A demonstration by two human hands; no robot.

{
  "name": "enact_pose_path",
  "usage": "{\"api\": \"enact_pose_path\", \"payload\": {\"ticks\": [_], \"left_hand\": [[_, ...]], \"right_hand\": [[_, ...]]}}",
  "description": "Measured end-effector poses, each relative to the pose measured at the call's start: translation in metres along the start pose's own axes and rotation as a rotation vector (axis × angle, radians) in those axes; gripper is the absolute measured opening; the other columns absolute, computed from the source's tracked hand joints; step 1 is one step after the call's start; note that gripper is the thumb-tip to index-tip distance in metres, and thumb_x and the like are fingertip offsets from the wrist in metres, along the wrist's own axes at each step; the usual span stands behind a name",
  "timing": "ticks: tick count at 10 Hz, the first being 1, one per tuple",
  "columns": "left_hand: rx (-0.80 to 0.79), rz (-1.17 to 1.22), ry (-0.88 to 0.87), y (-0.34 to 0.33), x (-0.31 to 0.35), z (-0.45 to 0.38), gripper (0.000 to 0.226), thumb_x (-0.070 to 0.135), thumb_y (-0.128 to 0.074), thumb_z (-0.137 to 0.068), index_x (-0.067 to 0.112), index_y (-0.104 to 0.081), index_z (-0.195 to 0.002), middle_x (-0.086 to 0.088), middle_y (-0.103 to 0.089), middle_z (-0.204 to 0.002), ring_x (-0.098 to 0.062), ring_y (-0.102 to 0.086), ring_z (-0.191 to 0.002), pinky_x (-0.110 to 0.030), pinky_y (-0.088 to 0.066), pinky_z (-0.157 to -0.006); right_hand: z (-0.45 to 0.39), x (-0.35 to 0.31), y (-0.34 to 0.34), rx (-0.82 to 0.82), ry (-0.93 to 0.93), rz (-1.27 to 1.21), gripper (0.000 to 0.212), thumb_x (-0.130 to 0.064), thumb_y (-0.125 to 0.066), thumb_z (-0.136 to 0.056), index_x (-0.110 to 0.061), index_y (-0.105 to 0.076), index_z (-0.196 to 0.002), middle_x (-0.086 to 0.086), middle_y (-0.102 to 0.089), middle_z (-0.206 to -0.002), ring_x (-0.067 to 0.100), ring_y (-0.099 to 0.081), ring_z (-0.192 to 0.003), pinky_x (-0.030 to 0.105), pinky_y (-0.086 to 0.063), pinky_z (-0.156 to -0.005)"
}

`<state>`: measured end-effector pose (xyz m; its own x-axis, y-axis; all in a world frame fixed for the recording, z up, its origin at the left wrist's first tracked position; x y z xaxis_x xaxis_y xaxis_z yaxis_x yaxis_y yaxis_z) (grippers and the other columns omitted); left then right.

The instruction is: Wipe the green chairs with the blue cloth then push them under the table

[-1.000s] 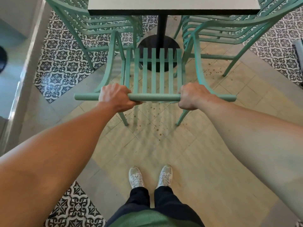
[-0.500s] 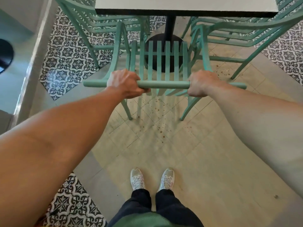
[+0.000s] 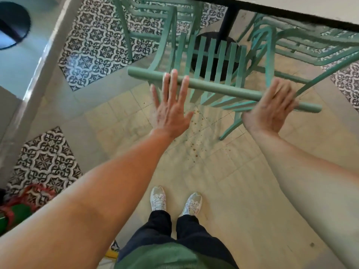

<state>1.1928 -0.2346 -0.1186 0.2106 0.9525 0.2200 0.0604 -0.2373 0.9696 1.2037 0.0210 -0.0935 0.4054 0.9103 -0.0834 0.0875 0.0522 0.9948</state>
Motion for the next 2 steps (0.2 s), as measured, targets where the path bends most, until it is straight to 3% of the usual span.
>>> {"api": "enact_pose_path", "payload": {"ticks": [1,2], "left_hand": [[-0.271,0.071,0.171,-0.033,-0.027,0.076,0.093,0.058,-0.044,-0.09,0.022,0.013,-0.155,-0.013,0.02,-0.161,-0.03,0.017,-0.148,-0.059,0.008,-0.116],[-0.472,0.089,0.358,-0.051,-0.067,0.145,0.087,0.061,-0.036,-0.093,0.022,0.012,-0.155,-0.013,0.02,-0.161,-0.03,0.017,-0.148,-0.06,0.008,-0.115]], "right_hand": [[0.049,-0.016,-0.027,-0.091,-0.242,-0.084,0.11,-0.031,-0.069,-0.075,-0.005,0.006,-0.151,0.025,0.004,-0.159,0.042,-0.002,-0.146,0.063,-0.013,-0.113],[0.103,-0.065,-0.065,-0.455,-0.103,-0.089,0.088,-0.036,-0.052,-0.088,-0.005,-0.001,-0.152,0.022,-0.002,-0.159,0.041,-0.004,-0.145,0.06,-0.016,-0.113]]}}
Point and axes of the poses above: each hand's wrist, its own z-axis away from the middle knuckle, its own y-axis out of the back of the hand, x = y × z, the point moved 5 cm from there along -z, towards the middle knuckle
